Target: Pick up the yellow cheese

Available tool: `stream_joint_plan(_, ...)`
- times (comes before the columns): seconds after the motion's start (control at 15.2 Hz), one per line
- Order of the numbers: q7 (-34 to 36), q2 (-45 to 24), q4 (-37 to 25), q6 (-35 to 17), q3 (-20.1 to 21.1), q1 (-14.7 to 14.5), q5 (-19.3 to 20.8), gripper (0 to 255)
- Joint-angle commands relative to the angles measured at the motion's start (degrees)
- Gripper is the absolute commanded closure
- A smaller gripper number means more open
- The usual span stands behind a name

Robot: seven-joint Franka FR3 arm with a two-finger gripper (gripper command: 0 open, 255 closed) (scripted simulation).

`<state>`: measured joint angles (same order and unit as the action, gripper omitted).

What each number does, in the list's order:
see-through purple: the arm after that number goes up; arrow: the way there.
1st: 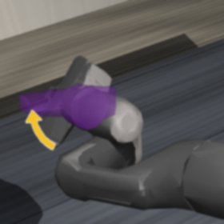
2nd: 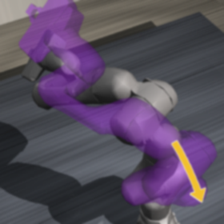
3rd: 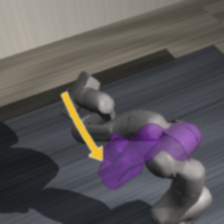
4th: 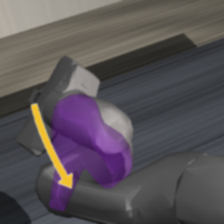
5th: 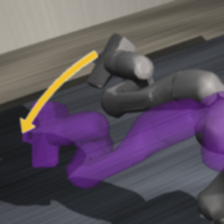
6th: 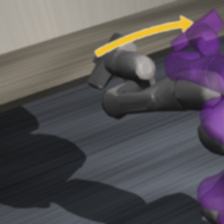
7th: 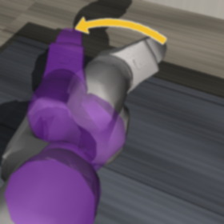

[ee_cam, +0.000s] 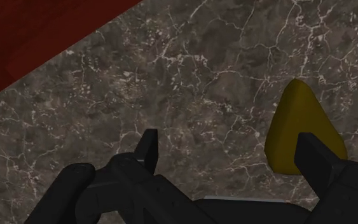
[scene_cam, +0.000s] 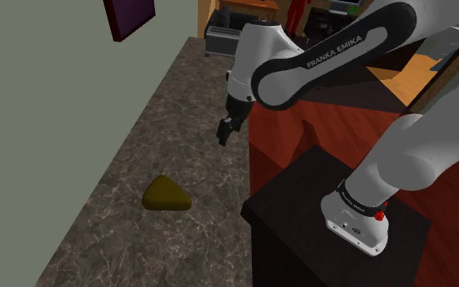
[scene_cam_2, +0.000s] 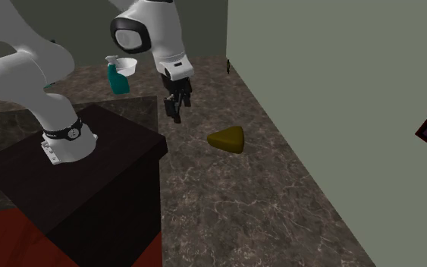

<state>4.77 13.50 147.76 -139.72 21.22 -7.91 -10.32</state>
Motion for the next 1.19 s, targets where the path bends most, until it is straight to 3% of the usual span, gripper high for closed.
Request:
stream_joint_plan(0.0, 1.8, -4.9, -1.1, -3.9, 1.6, -0.2, 1.1, 0)
stream_joint_plan(0.26, 6.2, -14.2, -3.9, -10.3, 3.8, -0.8, 5.6, 0)
stream_joint_plan(0.53, 12.2, -23.8, -7.8, -15.5, 3.6, -2.9, 12.7, 0)
stream_joint_plan(0.86, 18.6, -35.1, -14.3, -19.9, 0.0, -8.9, 20.4, 0)
stream_joint_plan(1.12, 21.7, -43.5, -20.6, -22.2, -2.9, -14.1, 23.9, 0)
